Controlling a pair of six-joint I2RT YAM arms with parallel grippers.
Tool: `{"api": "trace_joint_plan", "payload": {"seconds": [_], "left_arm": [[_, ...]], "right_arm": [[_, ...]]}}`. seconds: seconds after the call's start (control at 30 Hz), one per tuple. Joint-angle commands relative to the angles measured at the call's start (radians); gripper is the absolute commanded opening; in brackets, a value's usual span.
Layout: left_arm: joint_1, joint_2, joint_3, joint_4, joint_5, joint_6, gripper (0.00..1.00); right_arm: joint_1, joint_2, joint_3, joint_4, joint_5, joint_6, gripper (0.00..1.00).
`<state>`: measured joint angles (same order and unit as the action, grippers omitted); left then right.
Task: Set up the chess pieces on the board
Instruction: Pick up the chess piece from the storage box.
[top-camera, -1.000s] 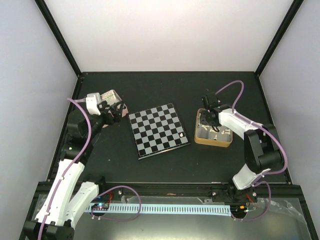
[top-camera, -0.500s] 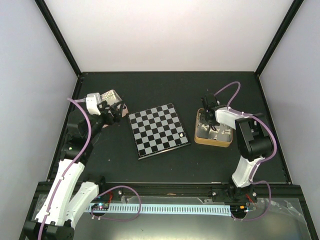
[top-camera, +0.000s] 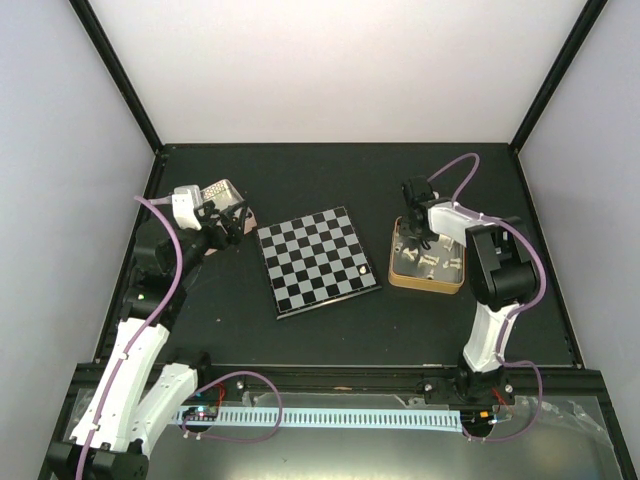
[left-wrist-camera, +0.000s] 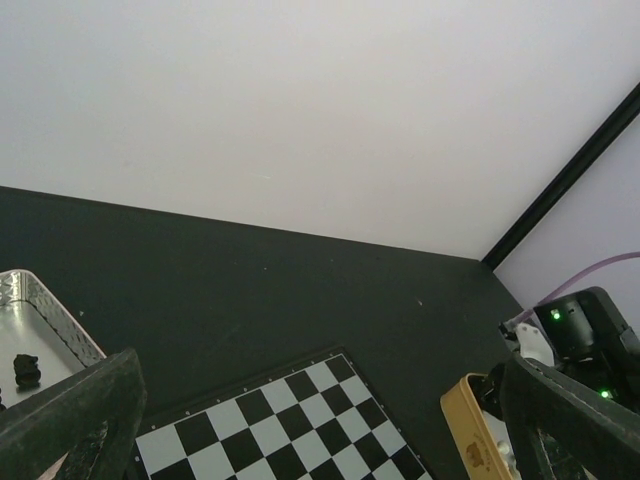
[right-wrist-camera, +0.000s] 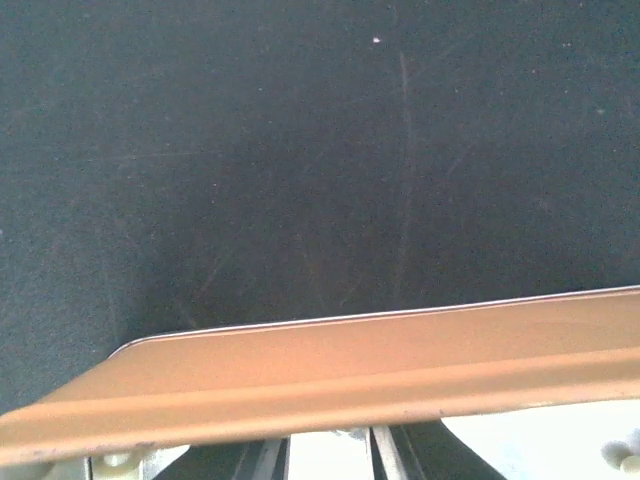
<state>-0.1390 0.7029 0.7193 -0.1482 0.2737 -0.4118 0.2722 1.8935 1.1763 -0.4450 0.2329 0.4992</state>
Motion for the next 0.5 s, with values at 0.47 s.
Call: {"api": "trace_joint_plan", "payload": {"seconds": [0.47], "left_arm": [[-0.002,0.007,0.002,0.045,0.034,-0.008,0.99]], "right_arm": [[-0.010,0.029,0.058,-0.068,0.010,0.001,0.12]]}}
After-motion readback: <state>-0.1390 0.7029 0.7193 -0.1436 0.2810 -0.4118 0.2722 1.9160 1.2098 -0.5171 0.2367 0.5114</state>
